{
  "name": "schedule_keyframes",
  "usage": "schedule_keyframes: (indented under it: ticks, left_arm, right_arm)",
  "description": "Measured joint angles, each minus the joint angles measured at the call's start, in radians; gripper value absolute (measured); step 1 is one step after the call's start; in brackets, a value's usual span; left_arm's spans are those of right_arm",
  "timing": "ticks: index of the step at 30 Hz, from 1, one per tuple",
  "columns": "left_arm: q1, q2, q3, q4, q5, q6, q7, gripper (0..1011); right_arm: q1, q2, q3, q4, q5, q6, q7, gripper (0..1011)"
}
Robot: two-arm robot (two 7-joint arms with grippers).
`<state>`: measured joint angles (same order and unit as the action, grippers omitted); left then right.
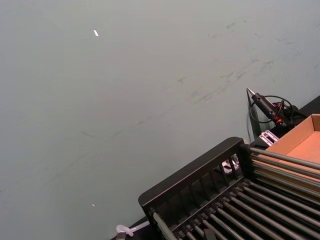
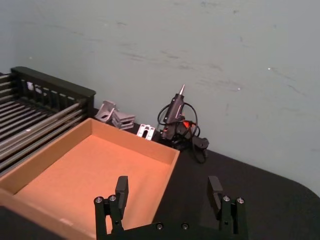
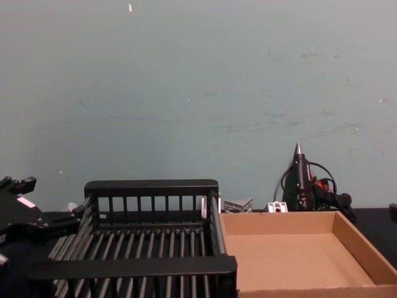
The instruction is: Pick up the white tape and place it into the black box , Pick up the silver tape and place it into the brown box.
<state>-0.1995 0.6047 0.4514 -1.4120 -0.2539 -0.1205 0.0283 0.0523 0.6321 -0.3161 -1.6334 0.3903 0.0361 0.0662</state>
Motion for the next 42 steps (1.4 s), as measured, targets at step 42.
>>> schedule_keyframes:
  ticks: [42]
  left_arm:
    - [0.0, 0.0, 0.0, 0.0, 0.0, 0.0, 0.0, 1001]
  right_arm:
    - [-0.316, 0.122, 0.128, -0.348, 0.077, 0.418, 0.111, 1002]
